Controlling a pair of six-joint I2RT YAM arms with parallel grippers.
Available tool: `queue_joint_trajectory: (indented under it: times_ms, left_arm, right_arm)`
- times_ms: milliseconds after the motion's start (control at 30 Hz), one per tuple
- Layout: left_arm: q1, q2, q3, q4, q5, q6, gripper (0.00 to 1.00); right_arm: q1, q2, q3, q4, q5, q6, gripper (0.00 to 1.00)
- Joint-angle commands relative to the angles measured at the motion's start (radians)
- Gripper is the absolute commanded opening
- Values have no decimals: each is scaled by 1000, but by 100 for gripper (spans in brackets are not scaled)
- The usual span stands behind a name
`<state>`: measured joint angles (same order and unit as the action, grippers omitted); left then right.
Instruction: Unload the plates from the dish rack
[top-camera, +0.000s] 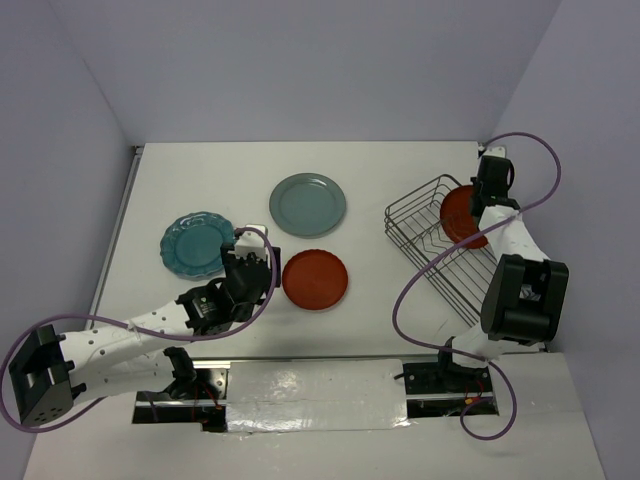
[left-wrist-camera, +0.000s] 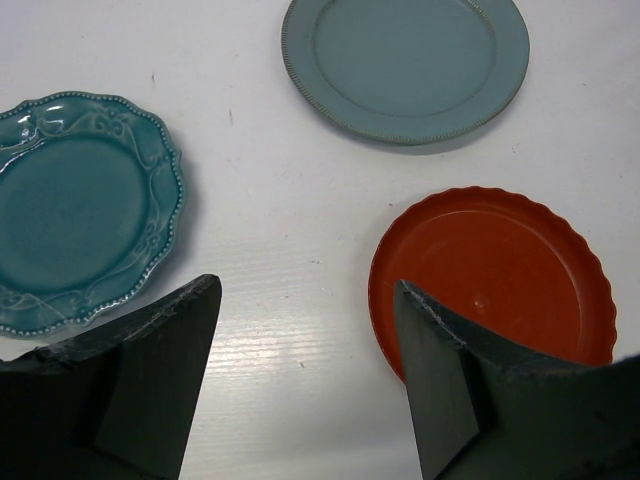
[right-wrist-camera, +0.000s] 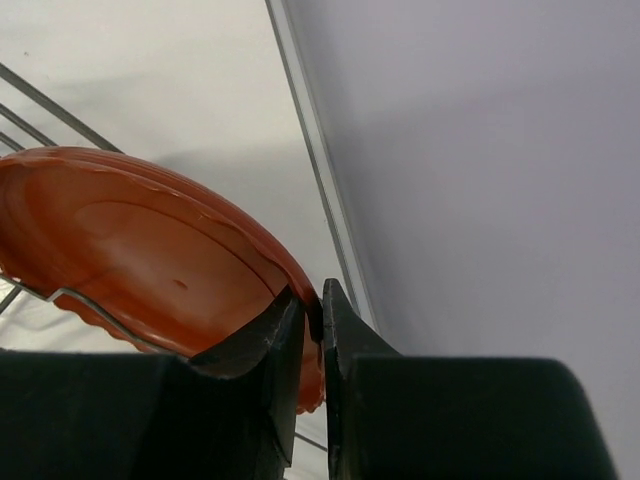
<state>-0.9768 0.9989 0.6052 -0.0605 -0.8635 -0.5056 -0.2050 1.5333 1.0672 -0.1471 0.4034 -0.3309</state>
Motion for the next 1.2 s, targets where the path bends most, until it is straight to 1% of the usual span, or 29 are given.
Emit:
queue_joint_trajectory:
  times_ms: [0,367,467,500,633,700,733,767,800,833,867,900,967,1000,1033,1067,1133,1167]
  left_arm:
    - [-3,-8,22,16,-29,-24,82]
    - [-3,15,28,8,-52,-30,82]
    - [-3,18,25,10,-55,-28,82]
    - [-3,18,25,10,-57,-30,82]
    - [-3,20,30,4,-62,-31,82]
    - [-3,12,25,8,-62,-31,82]
    - [-3,9,24,8,-65,-33,82]
    - [-3,1,24,1,-74,-33,82]
    - [-3,-3,24,-4,-81,-40,82]
    - [-3,-9,24,-10,-88,-42,82]
    - [-3,-28,16,-15,-101,-47,82]
    - [-3,-40,11,-15,-106,-53,82]
    - [-3,-78,-16,10,-104,-50,81]
    - [-3,-94,-25,22,-104,-44,81]
    - [-3,-108,-36,31,-104,-42,81]
    - [-3,-140,-53,40,-106,-39,81]
    - [-3,-181,-71,51,-118,-36,80]
    - [-3,-195,-77,51,-124,-36,80]
  right_arm:
    - [22,-38,60,-29,2,21,0]
    - [90,-99,301,-210,44,43,0]
    - [95,-122,385,-268,43,81,0]
    - [96,-130,430,-302,16,99,0]
    - [111,-165,516,-382,-82,242,0]
    - [134,-173,540,-428,-129,387,0]
    - [139,-171,545,-452,-221,442,0]
    - [141,-168,548,-472,-279,555,0]
    - [150,-161,536,-503,-335,610,0]
    - [159,-159,516,-506,-438,659,0]
    - [199,-159,470,-506,-463,726,0]
    - [244,-156,458,-509,-468,745,0]
    - [327,-145,438,-522,-427,748,0]
    - [402,-139,430,-534,-413,751,0]
    - [436,-139,419,-529,-410,759,0]
    - [464,-145,401,-516,-451,763,0]
    - [527,-176,312,-441,-497,822,0]
    - [545,-186,245,-415,-546,843,0]
